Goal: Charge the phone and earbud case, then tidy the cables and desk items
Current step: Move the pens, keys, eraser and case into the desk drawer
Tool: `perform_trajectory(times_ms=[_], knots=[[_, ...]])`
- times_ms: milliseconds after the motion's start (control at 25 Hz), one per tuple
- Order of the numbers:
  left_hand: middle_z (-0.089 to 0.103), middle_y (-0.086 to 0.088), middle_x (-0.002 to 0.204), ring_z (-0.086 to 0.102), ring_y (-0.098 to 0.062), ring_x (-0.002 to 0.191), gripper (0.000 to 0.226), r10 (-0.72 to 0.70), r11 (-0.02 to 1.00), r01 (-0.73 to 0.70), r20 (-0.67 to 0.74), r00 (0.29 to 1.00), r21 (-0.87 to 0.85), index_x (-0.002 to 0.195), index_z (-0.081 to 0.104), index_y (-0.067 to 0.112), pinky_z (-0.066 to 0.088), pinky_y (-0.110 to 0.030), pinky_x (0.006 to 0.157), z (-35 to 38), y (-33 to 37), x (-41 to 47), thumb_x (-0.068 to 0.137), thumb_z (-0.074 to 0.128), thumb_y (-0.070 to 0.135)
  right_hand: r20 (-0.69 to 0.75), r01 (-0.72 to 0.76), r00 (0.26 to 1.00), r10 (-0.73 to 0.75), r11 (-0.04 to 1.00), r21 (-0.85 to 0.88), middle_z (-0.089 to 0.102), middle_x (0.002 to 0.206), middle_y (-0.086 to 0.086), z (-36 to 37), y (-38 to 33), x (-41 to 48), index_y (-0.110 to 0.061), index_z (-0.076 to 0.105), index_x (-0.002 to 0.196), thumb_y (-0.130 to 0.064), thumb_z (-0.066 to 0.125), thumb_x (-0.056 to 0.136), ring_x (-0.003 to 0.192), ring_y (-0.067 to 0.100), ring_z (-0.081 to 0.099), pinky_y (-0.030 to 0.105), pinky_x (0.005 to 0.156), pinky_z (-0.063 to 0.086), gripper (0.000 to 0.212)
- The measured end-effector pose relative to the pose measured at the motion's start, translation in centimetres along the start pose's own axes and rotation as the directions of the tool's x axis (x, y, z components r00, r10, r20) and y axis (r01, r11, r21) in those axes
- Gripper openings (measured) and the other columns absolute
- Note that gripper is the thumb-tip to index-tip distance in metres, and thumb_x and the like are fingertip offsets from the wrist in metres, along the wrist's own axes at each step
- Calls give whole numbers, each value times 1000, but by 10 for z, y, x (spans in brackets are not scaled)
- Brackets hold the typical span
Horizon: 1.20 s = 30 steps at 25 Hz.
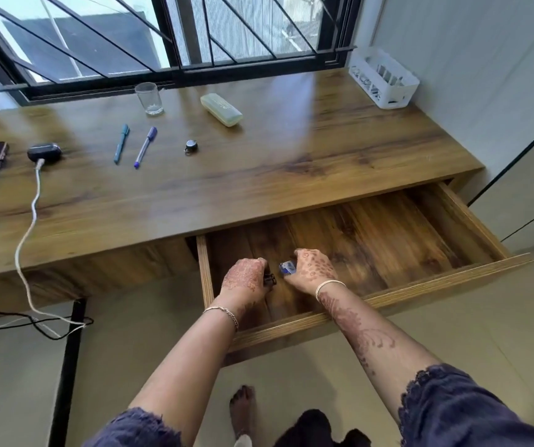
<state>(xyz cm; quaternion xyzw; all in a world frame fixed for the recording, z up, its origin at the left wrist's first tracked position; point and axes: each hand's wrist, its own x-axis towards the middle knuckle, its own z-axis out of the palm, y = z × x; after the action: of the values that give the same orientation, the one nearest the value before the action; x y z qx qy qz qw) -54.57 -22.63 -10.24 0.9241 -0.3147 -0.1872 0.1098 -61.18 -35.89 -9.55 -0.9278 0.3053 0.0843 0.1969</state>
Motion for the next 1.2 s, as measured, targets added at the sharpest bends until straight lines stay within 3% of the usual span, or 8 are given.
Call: perform_trajectory(times_ms=[160,320,600,800,960,1080,1200], knots=[[62,-11,112,59,-31,108,29,18,1000,-18,37,999,16,105,62,12,51,-37,88,15,-6,7,82,65,29,90,24,996,-19,998,-53,64,118,8,13,-1,6,-19,62,113,-31,70,78,111,28,60,33,92,50,38],[60,-9,115,57,-29,109,33,36,999,-35,26,999,-25,108,63,14,49,-33,90,23,-11,8,80,69,29,92,46,995,-40,997,-60,63,117,8,17,1,4,-18,60,112,-34,72,78,109,28,60,33,90,50,39],[59,-4,115,57,-23,109,42,27,988,-45,-119,993,-148,117,62,18,50,-34,91,0,-12,5,78,70,32,-145,71,987,-73,997,-24,61,120,4,-1,-2,-7,-20,53,123,-43,63,85,113,24,59,32,90,47,46],[69,2,95,62,-16,92,20,-44,954,-91,-434,900,-286,98,67,19,51,-28,79,-43,-6,-2,84,61,32,-393,198,902,-178,980,9,66,100,-2,-26,-39,-2,-22,57,105,-43,58,85,98,19,62,29,78,48,28],[69,-3,91,65,-19,84,16,-170,922,-67,-554,815,-380,98,66,17,43,-21,71,-80,-29,12,87,56,24,-464,298,842,-274,954,-21,61,104,0,-41,-80,16,-20,57,107,-38,58,85,100,19,58,28,86,47,29],[70,-9,102,64,-25,95,21,-250,910,-22,-591,767,-414,106,65,15,46,-27,81,-105,-56,39,91,51,16,-480,330,824,-301,944,-26,58,111,2,-50,-110,42,-20,56,112,-34,59,84,105,21,56,30,91,47,31],[65,-12,113,60,-30,104,28,-271,911,6,-587,763,-412,115,63,15,47,-35,92,-136,-89,80,91,48,14,-485,324,824,-292,946,-17,57,116,2,-57,-144,84,-20,57,115,-32,58,84,110,21,55,29,97,44,33]])
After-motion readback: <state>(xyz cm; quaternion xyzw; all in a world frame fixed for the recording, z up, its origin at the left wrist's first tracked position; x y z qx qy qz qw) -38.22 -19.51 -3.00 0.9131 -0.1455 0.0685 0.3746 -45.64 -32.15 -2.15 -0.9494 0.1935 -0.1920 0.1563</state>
